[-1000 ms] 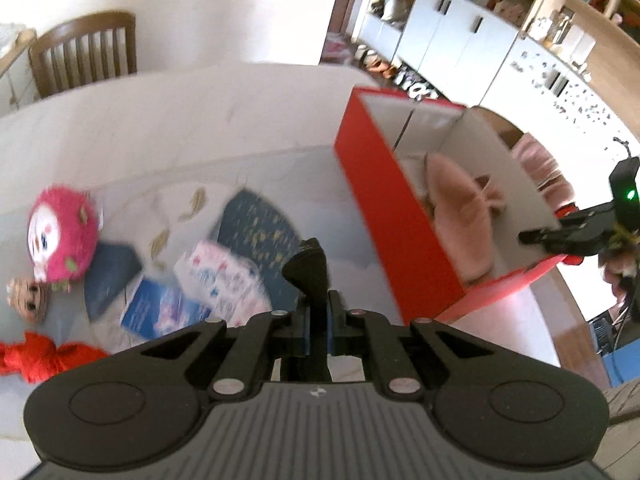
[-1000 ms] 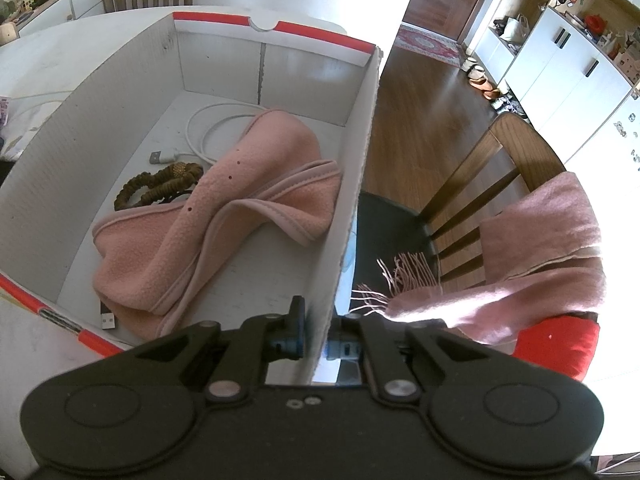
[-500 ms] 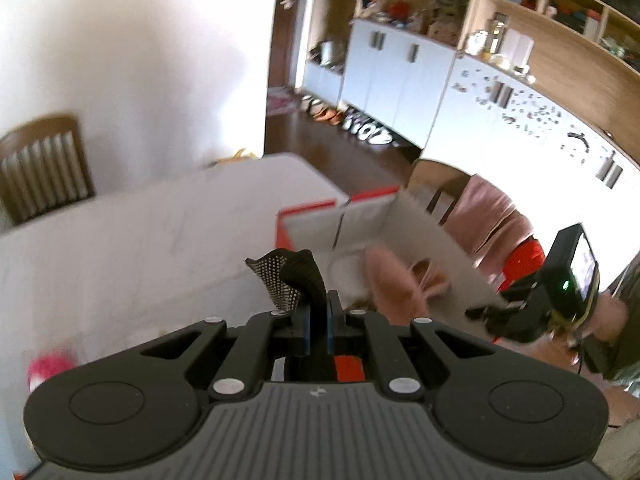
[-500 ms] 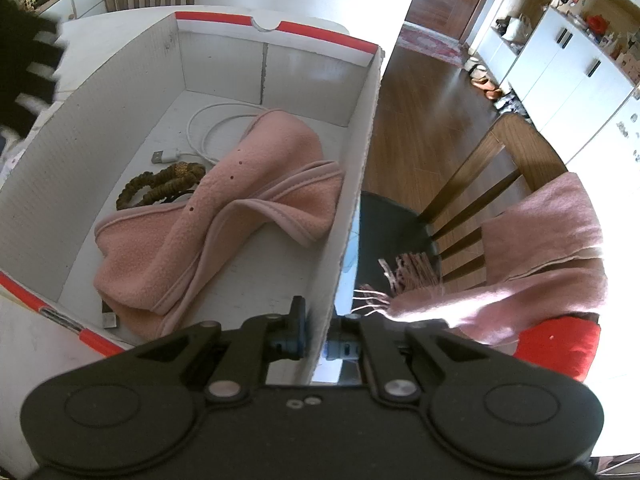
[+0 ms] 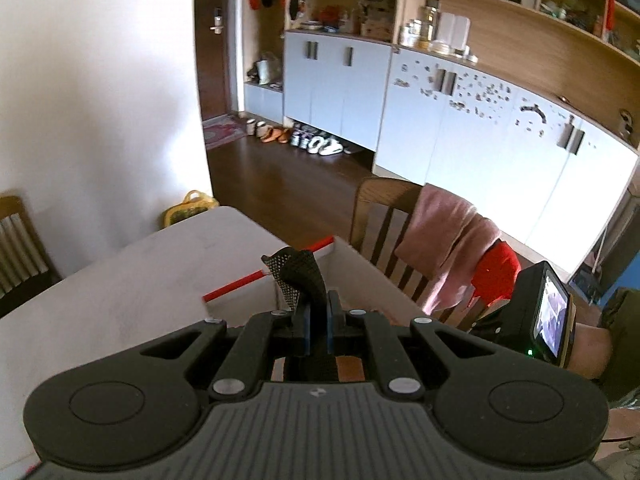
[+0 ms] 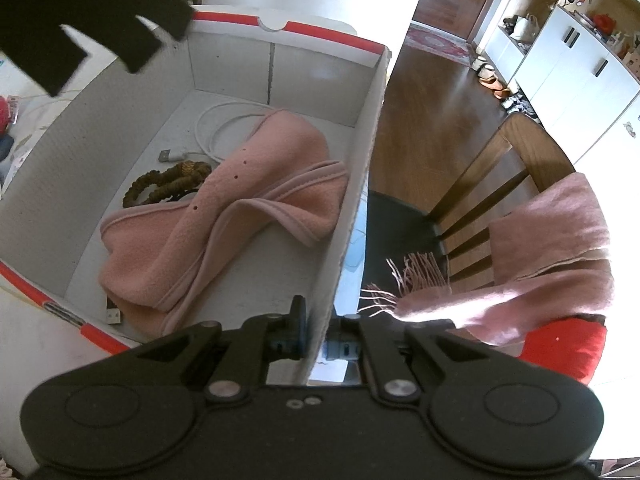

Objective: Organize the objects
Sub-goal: 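Lift the black gloves with the left tool and lower them into the box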

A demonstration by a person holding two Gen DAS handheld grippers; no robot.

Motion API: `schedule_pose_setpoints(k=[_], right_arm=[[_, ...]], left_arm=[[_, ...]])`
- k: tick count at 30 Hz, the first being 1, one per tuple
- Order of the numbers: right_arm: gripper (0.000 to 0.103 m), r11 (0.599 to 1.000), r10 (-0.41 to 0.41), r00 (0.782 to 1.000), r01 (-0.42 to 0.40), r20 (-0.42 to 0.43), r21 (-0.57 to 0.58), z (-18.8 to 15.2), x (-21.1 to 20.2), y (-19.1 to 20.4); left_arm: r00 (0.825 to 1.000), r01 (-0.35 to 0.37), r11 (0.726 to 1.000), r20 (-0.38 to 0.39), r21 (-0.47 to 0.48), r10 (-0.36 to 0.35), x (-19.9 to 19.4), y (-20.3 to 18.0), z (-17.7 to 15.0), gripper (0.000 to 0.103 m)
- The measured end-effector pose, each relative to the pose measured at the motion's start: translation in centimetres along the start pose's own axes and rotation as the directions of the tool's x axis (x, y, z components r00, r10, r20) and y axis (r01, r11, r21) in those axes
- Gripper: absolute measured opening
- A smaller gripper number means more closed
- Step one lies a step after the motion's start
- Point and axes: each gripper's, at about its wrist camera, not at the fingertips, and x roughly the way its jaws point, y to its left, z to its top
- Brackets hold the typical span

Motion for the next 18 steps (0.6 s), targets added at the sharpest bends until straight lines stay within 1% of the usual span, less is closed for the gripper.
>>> schedule_pose_setpoints(k=[4, 6, 9, 14, 18], right_arm=[[0.006, 1.0, 0.003, 1.0, -0.003, 0.0, 0.0, -0.1, 0.0, 0.0], [0.006, 1.0, 0.003, 1.0, -0.003, 0.001, 0.0, -0.1, 0.0, 0.0], [0.006, 1.0, 0.005, 1.0, -0.005, 0.002, 0.0, -0.1, 0.0, 0.0], [0.006, 1.0, 0.009, 1.0, -0.009, 0.005, 0.004, -0.2, 0.0, 0.0], [0.006, 1.0, 0.011, 1.0, -0.011, 0.006, 0.002, -0.2, 0.1, -0.1]], left_arm=[[1.0, 0.006, 0.999, -0.027, 0.037, -0.005, 2.8, -1.3, 0.1, 0.006], [0.999, -0.009, 0.998, -0.049, 0.064, 0.012, 4.3, -2.0, -0.5, 0.006], [0.995, -0.016, 0.997, -0.095, 0.079, 0.023, 6.9, -2.5, -1.3, 0.006], [0.983, -0.015, 0.997, -0.184, 0.071, 0.028, 10.9, -3.0, -2.9, 0.006], [0.971, -0.006, 0.998, -0.238, 0.056, 0.019, 12.4, -2.8, -4.6, 0.006]])
